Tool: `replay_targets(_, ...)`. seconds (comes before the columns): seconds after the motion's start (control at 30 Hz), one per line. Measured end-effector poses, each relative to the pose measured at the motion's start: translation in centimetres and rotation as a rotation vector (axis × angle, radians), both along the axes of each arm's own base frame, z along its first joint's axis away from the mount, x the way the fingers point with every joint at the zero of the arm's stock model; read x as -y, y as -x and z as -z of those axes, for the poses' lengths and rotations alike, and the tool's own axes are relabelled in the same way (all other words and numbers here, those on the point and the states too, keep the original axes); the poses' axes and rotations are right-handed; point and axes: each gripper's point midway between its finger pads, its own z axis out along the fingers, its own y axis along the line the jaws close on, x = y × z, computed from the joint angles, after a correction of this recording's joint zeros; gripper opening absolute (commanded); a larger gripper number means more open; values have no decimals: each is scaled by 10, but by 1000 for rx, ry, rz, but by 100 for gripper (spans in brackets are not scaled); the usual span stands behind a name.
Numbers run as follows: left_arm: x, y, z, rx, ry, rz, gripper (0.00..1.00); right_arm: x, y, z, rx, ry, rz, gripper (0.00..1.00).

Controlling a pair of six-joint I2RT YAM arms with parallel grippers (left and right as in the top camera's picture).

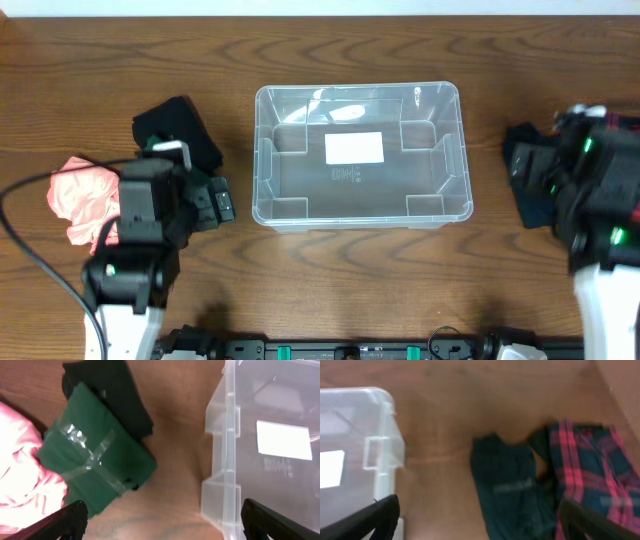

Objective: Pack container
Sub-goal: 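Reach the right gripper to the plaid shirt and grasp it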

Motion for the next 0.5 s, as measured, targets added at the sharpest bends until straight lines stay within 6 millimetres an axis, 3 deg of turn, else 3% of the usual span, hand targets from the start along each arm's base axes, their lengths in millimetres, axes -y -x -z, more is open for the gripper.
replay_targets(0.23,1,-9,-11,-31,0,3,98,21,-27,4,-110,28,61,99)
replay_targets(0.37,1,-10,-11,-28,1,3,98,64,-22,21,-194,127,218,99)
replay_targets(0.5,1,-10,-12,-23,1,3,98,118,-9,56,-329,162,381,99)
